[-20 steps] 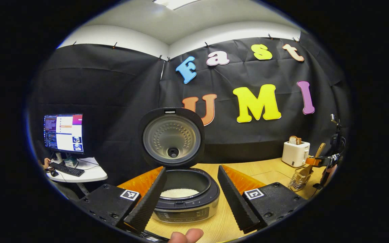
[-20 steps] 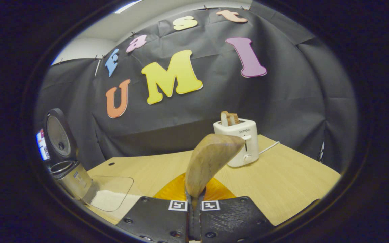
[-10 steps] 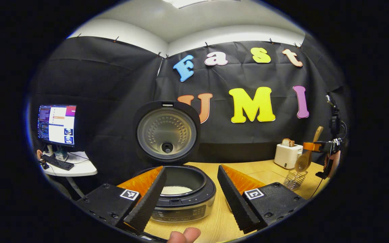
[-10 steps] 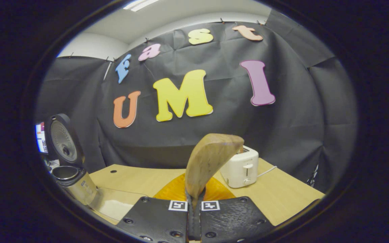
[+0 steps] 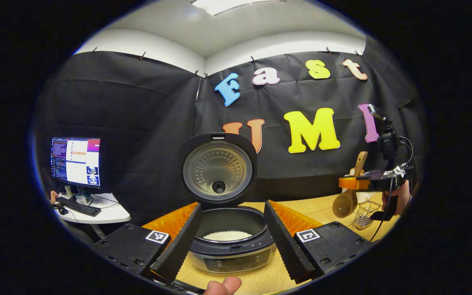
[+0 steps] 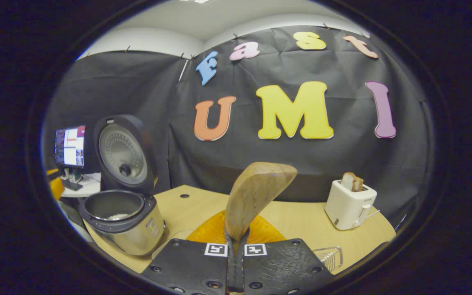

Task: Close the left gripper, press the button to open the rice cooker; take a wooden spoon from the chopstick holder with the right hand, scoop a spoonful of rice and pour it into the rice cooker, then put the wooden spoon back into the chopstick holder.

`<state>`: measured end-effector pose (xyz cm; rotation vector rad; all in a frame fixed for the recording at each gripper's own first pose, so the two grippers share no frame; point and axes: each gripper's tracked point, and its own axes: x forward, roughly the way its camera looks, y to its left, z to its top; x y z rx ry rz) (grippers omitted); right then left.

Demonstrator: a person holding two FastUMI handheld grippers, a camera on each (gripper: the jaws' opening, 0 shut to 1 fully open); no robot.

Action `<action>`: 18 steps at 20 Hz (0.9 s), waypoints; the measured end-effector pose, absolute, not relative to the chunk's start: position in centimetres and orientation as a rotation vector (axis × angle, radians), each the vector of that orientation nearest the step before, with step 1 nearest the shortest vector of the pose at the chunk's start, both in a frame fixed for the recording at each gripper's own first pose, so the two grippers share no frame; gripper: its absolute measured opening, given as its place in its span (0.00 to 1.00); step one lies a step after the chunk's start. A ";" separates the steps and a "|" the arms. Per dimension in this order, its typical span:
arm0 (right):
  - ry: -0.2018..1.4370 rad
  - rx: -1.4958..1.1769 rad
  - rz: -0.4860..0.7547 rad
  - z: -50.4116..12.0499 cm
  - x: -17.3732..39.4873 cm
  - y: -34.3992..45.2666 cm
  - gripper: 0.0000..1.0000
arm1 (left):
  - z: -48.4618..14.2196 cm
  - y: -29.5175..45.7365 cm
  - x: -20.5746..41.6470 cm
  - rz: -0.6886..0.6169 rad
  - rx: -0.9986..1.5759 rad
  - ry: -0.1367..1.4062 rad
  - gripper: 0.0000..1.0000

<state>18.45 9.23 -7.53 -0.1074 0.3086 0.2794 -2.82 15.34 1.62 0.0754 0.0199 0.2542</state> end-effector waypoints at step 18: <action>0.502 -0.112 0.189 -16.9 16.3 11.2 0.00 | 1.9 18.8 -3.9 0.257 0.132 0.015 0.96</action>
